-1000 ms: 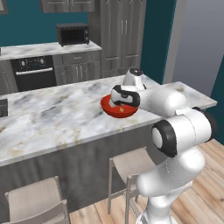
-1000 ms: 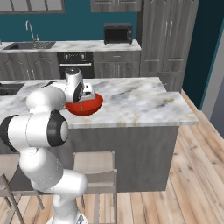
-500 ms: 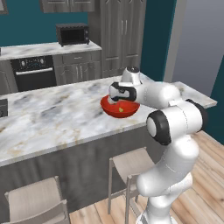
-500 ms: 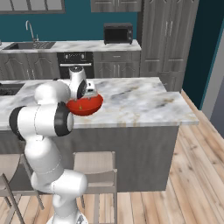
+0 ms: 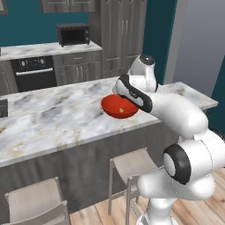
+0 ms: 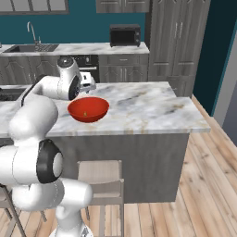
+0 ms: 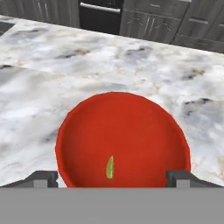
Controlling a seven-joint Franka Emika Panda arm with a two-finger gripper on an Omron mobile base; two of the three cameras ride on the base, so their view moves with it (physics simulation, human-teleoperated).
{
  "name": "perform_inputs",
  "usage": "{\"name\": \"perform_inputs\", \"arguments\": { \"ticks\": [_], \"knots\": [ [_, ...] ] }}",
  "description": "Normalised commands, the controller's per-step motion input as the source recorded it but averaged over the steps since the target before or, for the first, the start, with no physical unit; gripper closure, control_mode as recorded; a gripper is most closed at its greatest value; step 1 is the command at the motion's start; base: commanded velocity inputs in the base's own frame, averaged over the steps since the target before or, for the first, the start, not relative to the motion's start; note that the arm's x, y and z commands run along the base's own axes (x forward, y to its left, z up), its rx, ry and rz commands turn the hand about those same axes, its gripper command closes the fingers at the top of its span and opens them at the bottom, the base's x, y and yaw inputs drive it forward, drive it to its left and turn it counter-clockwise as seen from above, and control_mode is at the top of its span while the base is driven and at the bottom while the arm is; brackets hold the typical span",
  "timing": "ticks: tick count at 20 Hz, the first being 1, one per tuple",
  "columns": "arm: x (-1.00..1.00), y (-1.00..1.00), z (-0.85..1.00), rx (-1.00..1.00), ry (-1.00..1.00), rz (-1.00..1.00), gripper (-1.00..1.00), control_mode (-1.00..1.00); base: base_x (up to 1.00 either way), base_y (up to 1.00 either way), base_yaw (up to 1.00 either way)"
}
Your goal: There is a bowl on the dining counter. Grab a lemon wedge from the fridge and place it in the bowl. Then get the liquor bottle and glass cup from the cabinet and place them next to the bowl.
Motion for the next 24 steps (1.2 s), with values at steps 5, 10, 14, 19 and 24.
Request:
{"name": "perform_inputs", "arguments": {
  "ticks": [5,10,14,19,24],
  "knots": [
    [-1.00,0.00,1.00,0.03,-0.02,0.00,-1.00,-1.00,0.00,0.00,0.00],
    [-1.00,0.00,1.00,0.01,0.08,-0.02,-1.00,-1.00,0.00,0.00,0.00],
    [-1.00,0.00,0.61,0.00,0.16,-0.07,-1.00,-1.00,0.00,0.00,0.00],
    [-1.00,0.00,0.04,0.00,0.14,-0.11,-1.00,-1.00,0.00,0.00,0.00],
    [-0.96,-0.07,-0.10,0.00,0.14,-0.12,-1.00,-1.00,0.00,0.00,0.00]
  ]
}}
